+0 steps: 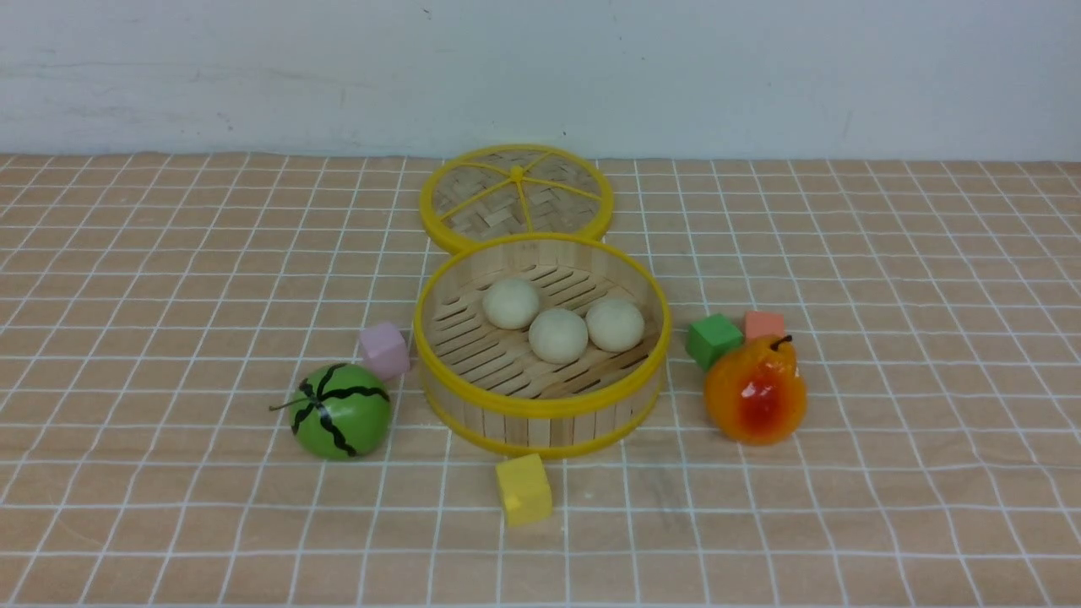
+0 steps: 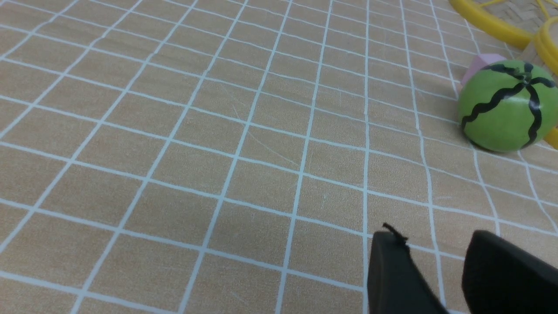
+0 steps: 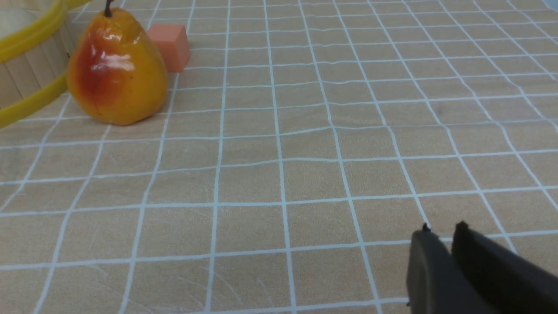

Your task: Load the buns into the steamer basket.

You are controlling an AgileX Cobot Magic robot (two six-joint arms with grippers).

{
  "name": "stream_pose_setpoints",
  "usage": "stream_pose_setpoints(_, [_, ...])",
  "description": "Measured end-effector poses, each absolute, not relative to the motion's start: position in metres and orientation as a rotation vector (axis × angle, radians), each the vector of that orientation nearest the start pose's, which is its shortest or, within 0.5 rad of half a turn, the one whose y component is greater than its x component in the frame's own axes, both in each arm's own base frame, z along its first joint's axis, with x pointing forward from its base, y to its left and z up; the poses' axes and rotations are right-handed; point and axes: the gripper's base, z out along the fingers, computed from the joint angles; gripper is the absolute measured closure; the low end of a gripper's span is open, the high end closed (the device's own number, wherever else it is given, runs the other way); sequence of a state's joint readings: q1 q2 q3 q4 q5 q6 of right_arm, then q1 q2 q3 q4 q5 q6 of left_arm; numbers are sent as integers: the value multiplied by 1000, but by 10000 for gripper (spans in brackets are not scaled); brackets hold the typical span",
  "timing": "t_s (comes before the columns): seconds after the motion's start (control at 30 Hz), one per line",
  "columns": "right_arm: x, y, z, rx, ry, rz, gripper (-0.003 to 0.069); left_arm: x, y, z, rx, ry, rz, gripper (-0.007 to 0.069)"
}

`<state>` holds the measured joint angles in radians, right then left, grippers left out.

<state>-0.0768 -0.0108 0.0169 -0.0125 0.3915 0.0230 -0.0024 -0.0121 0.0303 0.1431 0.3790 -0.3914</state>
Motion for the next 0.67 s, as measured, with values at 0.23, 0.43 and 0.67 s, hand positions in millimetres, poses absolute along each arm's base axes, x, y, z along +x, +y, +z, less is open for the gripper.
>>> stream_pose_setpoints(0.23, [52, -4, 173, 86, 1879, -49, 570, 52, 5, 170, -276, 1858, -130, 386])
stream_pose_setpoints(0.43, [52, -4, 173, 86, 1879, -49, 564, 52, 5, 170, -276, 1858, -130, 386])
stream_pose_setpoints(0.67, [52, -4, 173, 86, 1879, -49, 560, 52, 5, 170, -276, 1858, -130, 386])
